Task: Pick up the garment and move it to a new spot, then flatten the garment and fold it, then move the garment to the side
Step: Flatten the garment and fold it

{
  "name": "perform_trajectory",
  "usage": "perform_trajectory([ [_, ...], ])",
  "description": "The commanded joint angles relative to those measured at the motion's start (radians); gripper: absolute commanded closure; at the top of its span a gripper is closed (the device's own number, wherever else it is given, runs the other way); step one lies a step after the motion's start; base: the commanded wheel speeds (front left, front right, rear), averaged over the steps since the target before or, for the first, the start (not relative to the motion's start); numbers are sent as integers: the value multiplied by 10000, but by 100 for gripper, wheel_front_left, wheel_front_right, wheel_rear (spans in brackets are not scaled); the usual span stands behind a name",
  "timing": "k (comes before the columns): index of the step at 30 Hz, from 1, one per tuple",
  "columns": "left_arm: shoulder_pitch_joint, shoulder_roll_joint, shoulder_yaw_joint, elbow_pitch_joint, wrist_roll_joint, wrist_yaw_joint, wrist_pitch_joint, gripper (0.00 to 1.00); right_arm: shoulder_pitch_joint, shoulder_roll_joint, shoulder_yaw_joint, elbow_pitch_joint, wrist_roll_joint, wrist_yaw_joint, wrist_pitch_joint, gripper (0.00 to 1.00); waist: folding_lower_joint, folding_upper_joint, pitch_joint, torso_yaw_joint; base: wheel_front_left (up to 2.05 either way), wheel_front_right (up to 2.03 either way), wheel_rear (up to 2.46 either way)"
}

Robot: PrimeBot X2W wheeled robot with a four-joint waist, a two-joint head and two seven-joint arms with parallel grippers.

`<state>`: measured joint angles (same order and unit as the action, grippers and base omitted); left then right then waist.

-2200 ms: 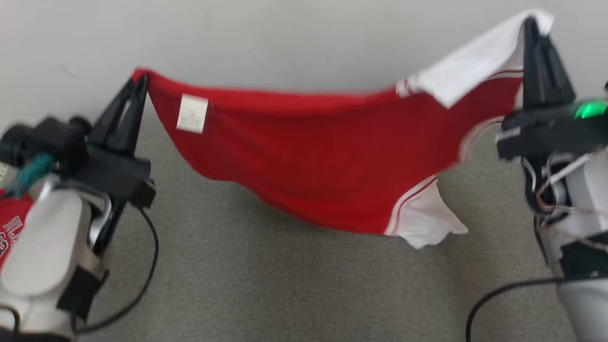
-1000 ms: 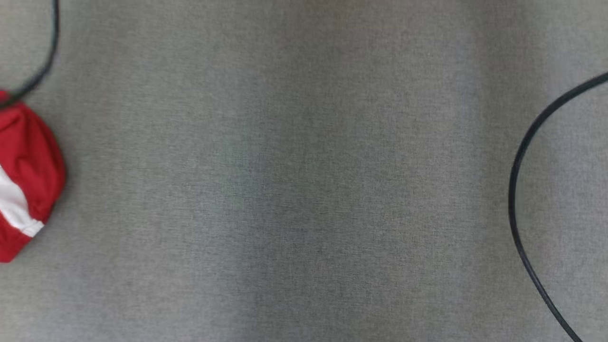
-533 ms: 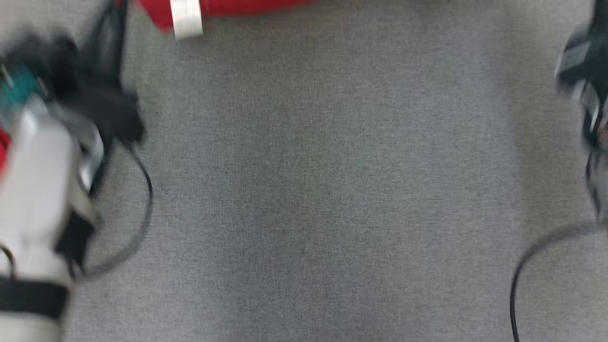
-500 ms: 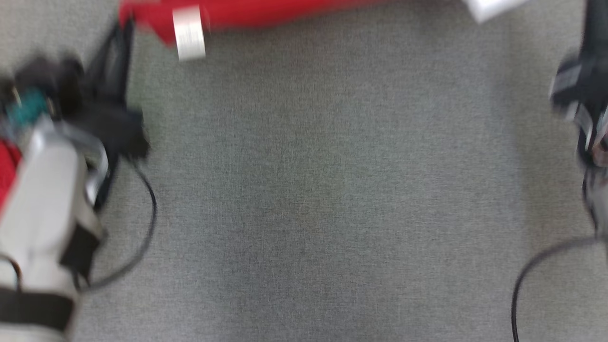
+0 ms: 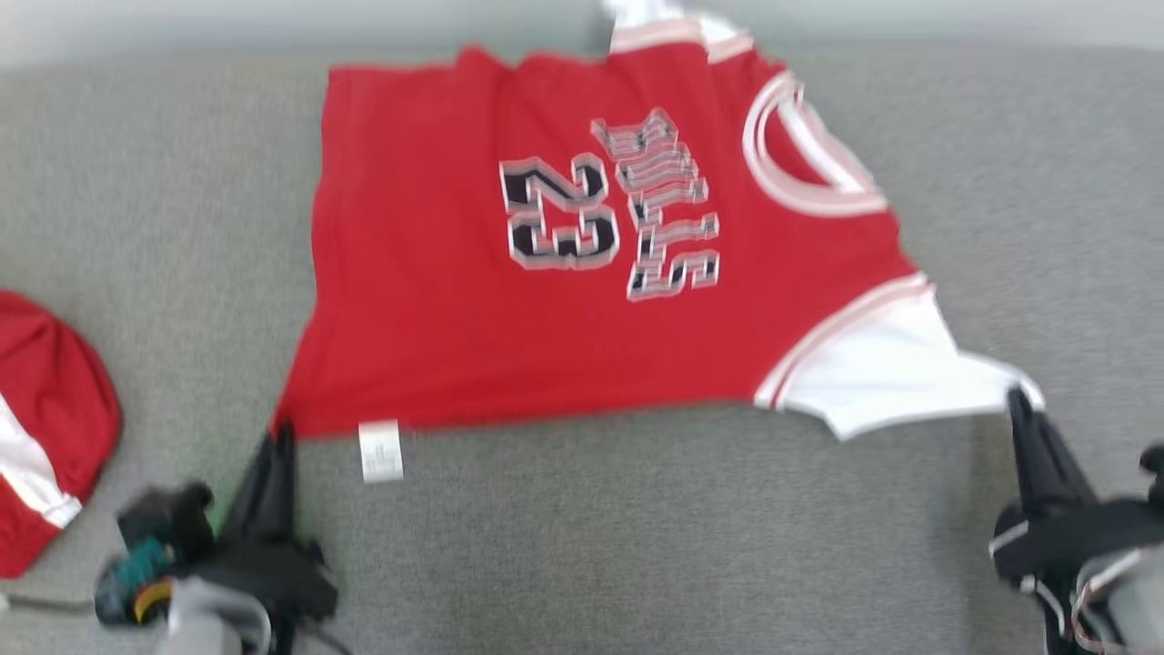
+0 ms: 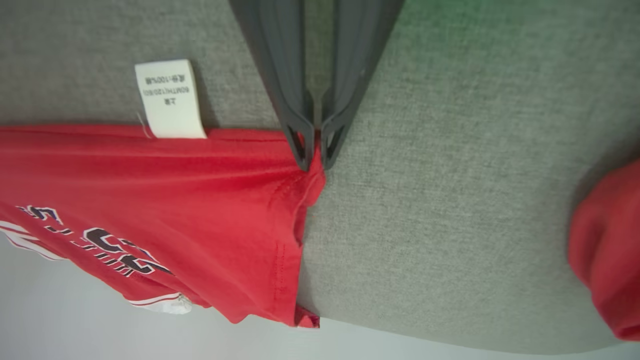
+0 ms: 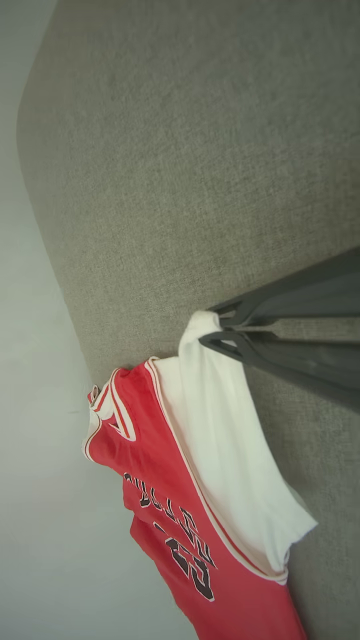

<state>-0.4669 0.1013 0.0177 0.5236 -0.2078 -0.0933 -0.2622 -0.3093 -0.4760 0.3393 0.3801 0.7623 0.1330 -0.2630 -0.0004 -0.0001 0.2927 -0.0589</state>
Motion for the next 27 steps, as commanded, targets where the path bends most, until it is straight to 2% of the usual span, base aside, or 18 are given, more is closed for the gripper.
perform_trajectory([
  [1,535,34,308,90,75,21,-37,100,453,15,-287,91,95,-43,-25,100,4,1,-859,-424,0,0,0],
  [8,1928,-339,910,-6,364,-77,-39,100,1787,360,-702,175,32,-46,-28,100,4,1,-1734,-578,0,0,0],
  [12,2770,-405,1099,-181,358,102,-40,100,2396,457,-866,183,-98,-57,-43,100,4,1,-2148,-593,0,0,0],
  [17,3722,-404,645,-403,-296,380,-39,100,2980,688,-1074,158,-199,-64,-51,100,4,1,-2520,-497,0,0,0],
  [27,4706,-422,11,-726,-521,604,-39,100,3594,833,-1275,21,-359,-55,-49,100,4,1,-2867,-152,0,0,0],
])
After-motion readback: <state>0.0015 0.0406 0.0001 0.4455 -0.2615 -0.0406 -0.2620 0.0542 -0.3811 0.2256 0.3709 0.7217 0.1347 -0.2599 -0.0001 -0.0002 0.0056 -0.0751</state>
